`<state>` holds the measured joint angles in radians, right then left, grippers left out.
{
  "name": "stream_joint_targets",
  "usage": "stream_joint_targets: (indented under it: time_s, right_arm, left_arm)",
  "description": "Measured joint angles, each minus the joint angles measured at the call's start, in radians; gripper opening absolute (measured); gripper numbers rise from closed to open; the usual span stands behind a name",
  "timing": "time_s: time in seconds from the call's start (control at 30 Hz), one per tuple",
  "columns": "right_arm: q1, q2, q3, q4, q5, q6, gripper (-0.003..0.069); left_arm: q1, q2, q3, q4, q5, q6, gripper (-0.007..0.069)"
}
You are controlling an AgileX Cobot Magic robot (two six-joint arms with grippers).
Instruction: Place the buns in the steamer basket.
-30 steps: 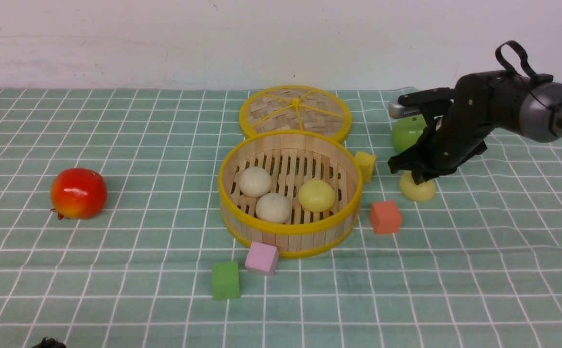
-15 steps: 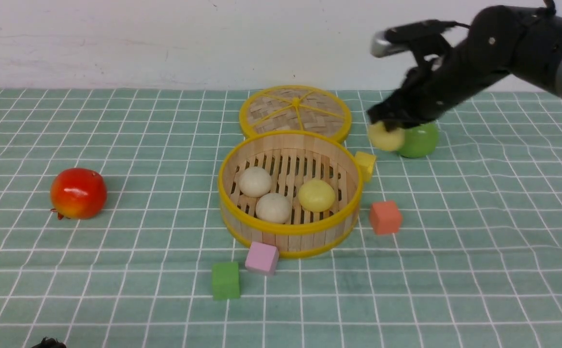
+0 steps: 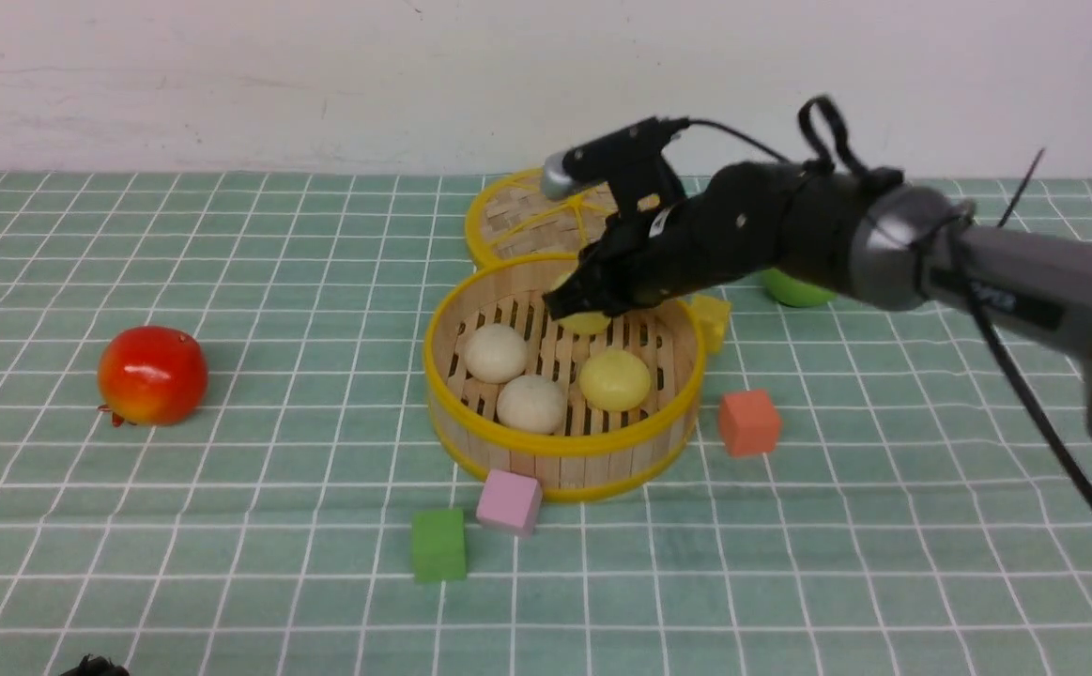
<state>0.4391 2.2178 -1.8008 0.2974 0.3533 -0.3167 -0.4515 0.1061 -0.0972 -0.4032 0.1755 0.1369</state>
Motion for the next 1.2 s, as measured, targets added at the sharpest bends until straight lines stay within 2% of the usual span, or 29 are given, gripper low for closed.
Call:
stream_joint_targets:
  time_s: [0.1, 0.17, 0.27, 0.4, 0.43, 0.57, 0.6, 0.63, 0.67, 0.73, 0.77, 0.8, 0.9, 1.0, 1.2]
  right_arm:
    - [0.001, 0.033, 0.000, -0.014, 0.005, -0.001, 0.0305]
    - [0.001, 0.033, 0.000, -0.016, 0.005, -0.001, 0.0361]
    - [0.001, 0.008, 0.000, -0.020, 0.044, -0.001, 0.0486]
    - [0.001, -0.078, 0.006, -0.030, 0.184, 0.003, 0.0542]
    - [0.001, -0.157, 0.006, -0.058, 0.284, 0.021, 0.0544]
    - [0.001, -0.370, 0.012, -0.169, 0.606, 0.136, 0.0478]
    - [0.001, -0.379, 0.014, -0.180, 0.620, 0.144, 0.0472]
    - [0.001, -0.447, 0.031, -0.212, 0.704, 0.192, 0.0428]
    - [0.001, -0.456, 0.039, -0.222, 0.715, 0.207, 0.0421]
    - [0.001, -0.569, 0.111, -0.274, 0.813, 0.296, 0.0317]
    - [0.001, -0.578, 0.118, -0.277, 0.817, 0.303, 0.0309]
    - [0.001, -0.655, 0.186, -0.297, 0.838, 0.349, 0.0235]
    - [0.001, -0.770, 0.291, -0.303, 0.844, 0.406, 0.0141]
    - [0.001, -0.896, 0.408, -0.304, 0.850, 0.451, 0.0082]
    - [0.001, -1.051, 0.534, -0.281, 0.892, 0.465, 0.0057]
  left_arm:
    - [0.000, 0.000, 0.000, -0.001, 0.000, 0.000, 0.0057]
    - [0.000, 0.000, 0.000, -0.001, 0.000, 0.000, 0.0057]
    - [0.000, 0.000, 0.000, -0.001, 0.000, 0.000, 0.0061]
    - [0.000, 0.000, 0.000, -0.001, 0.000, 0.000, 0.0066]
    - [0.000, 0.000, 0.000, -0.001, 0.000, 0.000, 0.0069]
    - [0.000, 0.000, 0.000, -0.001, 0.000, 0.000, 0.0073]
    - [0.000, 0.000, 0.000, -0.001, 0.000, 0.000, 0.0074]
    - [0.000, 0.000, 0.000, -0.001, 0.000, 0.000, 0.0074]
    - [0.000, 0.000, 0.000, -0.001, 0.000, 0.000, 0.0074]
    - [0.000, 0.000, 0.000, -0.001, 0.000, 0.000, 0.0076]
    - [0.000, 0.000, 0.000, -0.001, 0.000, 0.000, 0.0076]
    - [0.000, 0.000, 0.000, -0.001, 0.000, 0.000, 0.0078]
    - [0.000, 0.000, 0.000, -0.001, 0.000, 0.000, 0.0083]
    - [0.000, 0.000, 0.000, -0.001, 0.000, 0.000, 0.0085]
    - [0.000, 0.000, 0.000, -0.001, 0.000, 0.000, 0.0090]
